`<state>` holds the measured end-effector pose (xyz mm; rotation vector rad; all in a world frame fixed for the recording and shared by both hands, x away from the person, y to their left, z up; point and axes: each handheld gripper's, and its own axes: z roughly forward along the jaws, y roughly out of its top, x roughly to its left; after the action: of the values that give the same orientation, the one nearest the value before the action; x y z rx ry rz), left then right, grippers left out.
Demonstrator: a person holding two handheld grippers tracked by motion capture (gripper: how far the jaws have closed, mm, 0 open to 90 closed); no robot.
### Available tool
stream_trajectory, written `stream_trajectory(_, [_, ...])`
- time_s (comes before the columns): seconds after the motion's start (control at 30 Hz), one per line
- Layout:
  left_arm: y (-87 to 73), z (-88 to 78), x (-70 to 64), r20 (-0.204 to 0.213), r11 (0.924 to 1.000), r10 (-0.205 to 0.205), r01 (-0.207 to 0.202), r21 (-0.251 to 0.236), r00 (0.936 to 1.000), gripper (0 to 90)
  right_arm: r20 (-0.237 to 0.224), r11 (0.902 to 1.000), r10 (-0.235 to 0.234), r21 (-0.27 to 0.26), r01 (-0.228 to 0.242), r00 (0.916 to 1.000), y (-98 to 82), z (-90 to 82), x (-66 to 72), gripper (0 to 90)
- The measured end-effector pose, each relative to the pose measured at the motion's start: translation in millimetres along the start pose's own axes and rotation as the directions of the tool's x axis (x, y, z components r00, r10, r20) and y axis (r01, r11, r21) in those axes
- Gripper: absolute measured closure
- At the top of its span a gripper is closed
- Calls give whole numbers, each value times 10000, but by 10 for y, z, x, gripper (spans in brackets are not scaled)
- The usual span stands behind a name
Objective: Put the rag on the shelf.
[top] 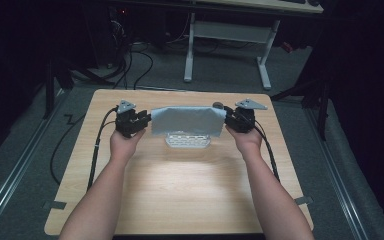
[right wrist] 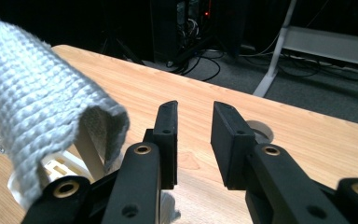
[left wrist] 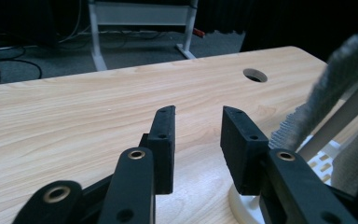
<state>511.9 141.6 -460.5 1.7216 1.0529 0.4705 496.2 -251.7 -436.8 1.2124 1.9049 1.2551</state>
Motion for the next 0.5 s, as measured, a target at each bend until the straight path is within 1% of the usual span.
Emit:
stream_trajectory(0.1, [3, -54, 32, -111, 10000, -28, 28, -29, 9999, 653, 35, 10000, -10, 15, 10, 10000, 13, -49, -23, 708])
stream_trajectory(0.17, [2, -73, 40, -163, 10000, 29, -30, -34, 9999, 644, 105, 10000, -59, 12, 59, 9999, 24, -89, -36, 697])
stream_trajectory(0.27, [-10, -148, 76, -328, 9999, 88, -91, -80, 9994, 631, 159, 9999, -139, -22, 139, 9998, 41, -153, -53, 690])
stream_trajectory(0.3, [-10, -148, 76, -328, 9999, 88, -91, -80, 9994, 628, 159, 9999, -139, -22, 139, 9998, 41, -153, -53, 690])
stream_trajectory(0.33, [-20, -185, 92, -389, 9999, 93, -97, -106, 9992, 628, 241, 9999, -149, -49, 150, 9996, 43, -188, -52, 685])
stream_trajectory(0.5, [-39, -262, 111, -506, 9998, 157, -162, -105, 9986, 616, 272, 9996, -229, -150, 233, 9994, 26, -260, -47, 679])
